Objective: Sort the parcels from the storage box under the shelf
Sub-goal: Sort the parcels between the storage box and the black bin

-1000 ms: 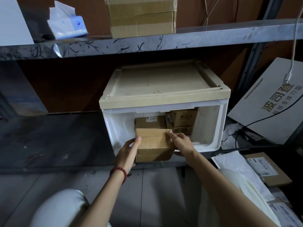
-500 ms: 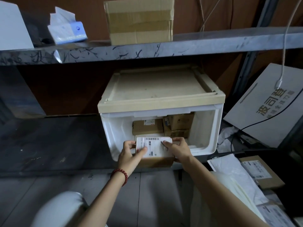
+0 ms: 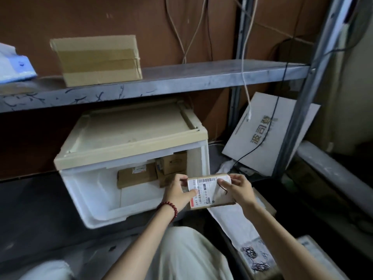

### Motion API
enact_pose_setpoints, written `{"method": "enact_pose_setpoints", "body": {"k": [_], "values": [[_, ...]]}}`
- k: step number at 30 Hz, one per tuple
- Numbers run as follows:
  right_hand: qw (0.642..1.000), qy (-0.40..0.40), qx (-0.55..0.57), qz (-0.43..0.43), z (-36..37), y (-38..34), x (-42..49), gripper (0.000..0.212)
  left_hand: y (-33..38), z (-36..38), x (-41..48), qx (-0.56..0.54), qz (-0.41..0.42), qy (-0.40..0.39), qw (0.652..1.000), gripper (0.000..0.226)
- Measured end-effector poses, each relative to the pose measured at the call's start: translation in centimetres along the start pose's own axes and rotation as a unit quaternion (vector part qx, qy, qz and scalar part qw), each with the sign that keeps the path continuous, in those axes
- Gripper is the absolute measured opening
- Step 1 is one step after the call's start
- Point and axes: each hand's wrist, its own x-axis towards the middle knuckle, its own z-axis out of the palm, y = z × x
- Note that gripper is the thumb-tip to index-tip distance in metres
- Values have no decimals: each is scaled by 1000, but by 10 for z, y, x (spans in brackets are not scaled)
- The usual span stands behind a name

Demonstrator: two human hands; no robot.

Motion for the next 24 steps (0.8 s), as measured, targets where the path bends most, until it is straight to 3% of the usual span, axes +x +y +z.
{"method": "enact_pose_setpoints", "body": {"k": [5,14,20,24], "values": [[997,68,-5,-25,-78,0,1,36,41,65,6,12,53,-25,998,44],[991,133,-5,-19,-199,33,-14,38,62,180,-11,-11,99,-148,984,75],[981,188,-57,-7,-238,54,-9,40,74,232,-1,74,130,-208,967,77],[975,204,-86,-5,-243,65,2,44,74,255,10,112,108,-208,966,65]]}}
